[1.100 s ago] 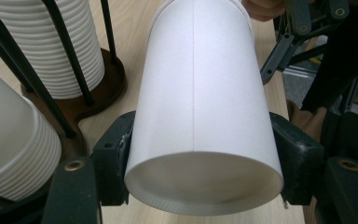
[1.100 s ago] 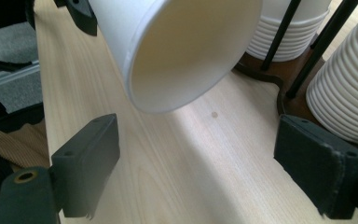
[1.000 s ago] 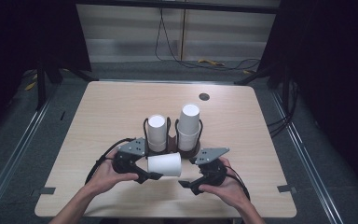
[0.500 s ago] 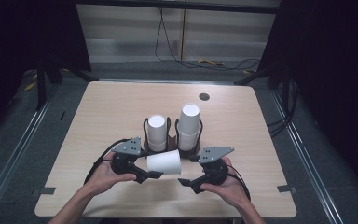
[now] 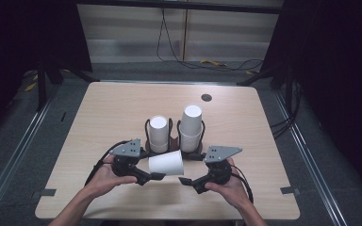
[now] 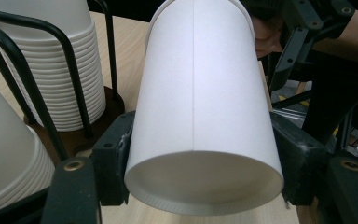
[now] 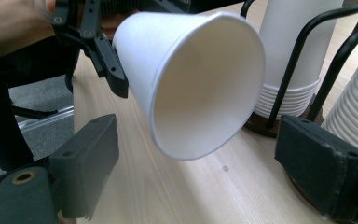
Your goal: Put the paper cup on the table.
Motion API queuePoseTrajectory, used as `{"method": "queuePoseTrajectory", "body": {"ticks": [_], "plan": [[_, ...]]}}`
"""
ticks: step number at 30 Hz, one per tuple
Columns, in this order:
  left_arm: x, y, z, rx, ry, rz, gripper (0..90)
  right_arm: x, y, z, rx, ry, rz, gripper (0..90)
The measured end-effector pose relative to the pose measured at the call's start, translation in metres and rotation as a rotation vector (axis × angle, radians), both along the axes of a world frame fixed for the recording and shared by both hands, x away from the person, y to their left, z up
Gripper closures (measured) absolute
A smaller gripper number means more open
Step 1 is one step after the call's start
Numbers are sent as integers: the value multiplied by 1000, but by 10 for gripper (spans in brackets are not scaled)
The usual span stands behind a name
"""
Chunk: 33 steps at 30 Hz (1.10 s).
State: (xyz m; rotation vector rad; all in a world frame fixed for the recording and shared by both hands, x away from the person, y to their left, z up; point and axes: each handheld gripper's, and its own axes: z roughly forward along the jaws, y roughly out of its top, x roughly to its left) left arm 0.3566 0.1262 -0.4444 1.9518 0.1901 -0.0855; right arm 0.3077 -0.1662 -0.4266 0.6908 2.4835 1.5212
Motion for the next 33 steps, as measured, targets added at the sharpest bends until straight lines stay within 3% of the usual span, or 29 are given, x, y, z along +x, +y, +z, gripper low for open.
{"method": "queuePoseTrajectory", "body": {"ticks": [7, 10, 14, 16, 18, 24, 33], "plan": [[-6, -3, 1, -9, 2, 3, 333, 0, -2, 3, 34, -8, 3, 138], [-7, -2, 1, -1, -17, 15, 333, 1, -3, 5, 61, -7, 5, 138], [-9, -4, -2, 16, -18, -5, 333, 3, -1, 7, 76, -10, 10, 138], [-11, -3, -4, 1, -6, -9, 333, 4, 1, 6, 88, -7, 22, 137], [-12, -3, -4, 14, -21, -16, 333, 5, 2, 6, 103, 0, 29, 138], [-13, 0, 1, -32, -14, -13, 333, 5, 6, 4, 107, 5, 47, 138], [-16, -3, 5, -50, -23, -32, 332, 6, 9, 1, 115, 34, 82, 137]]}}
